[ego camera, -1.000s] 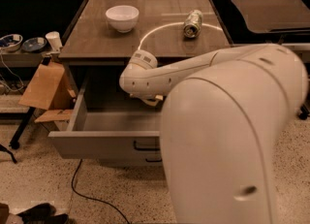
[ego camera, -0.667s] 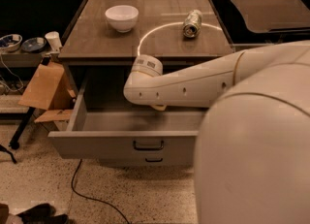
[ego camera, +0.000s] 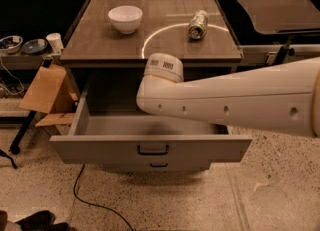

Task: Pick sponge from top drawer and place on counter

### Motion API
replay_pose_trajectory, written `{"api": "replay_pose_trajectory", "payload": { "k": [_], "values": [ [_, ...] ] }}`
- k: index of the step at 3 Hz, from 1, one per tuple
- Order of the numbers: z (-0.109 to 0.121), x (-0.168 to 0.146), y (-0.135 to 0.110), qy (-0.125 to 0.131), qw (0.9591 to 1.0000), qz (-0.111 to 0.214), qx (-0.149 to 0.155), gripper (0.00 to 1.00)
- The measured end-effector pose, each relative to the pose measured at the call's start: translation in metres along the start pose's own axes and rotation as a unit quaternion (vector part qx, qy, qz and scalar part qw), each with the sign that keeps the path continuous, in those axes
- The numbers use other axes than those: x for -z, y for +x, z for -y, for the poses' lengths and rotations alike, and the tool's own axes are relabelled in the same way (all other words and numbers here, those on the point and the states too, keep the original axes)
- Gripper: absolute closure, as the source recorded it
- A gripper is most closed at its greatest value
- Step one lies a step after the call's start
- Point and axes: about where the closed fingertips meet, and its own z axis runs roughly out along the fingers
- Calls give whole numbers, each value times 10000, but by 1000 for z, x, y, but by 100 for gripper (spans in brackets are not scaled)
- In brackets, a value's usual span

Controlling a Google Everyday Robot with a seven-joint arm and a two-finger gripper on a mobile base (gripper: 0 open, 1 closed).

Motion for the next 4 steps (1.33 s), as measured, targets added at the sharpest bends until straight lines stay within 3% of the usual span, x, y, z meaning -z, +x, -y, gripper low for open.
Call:
{"api": "replay_pose_trajectory", "payload": {
  "k": [2,4],
  "values": [
    [39,77,-111,61,9962,850,172,100],
    [5,102,-218,-649,9882,1313,455,100]
  ]
}}
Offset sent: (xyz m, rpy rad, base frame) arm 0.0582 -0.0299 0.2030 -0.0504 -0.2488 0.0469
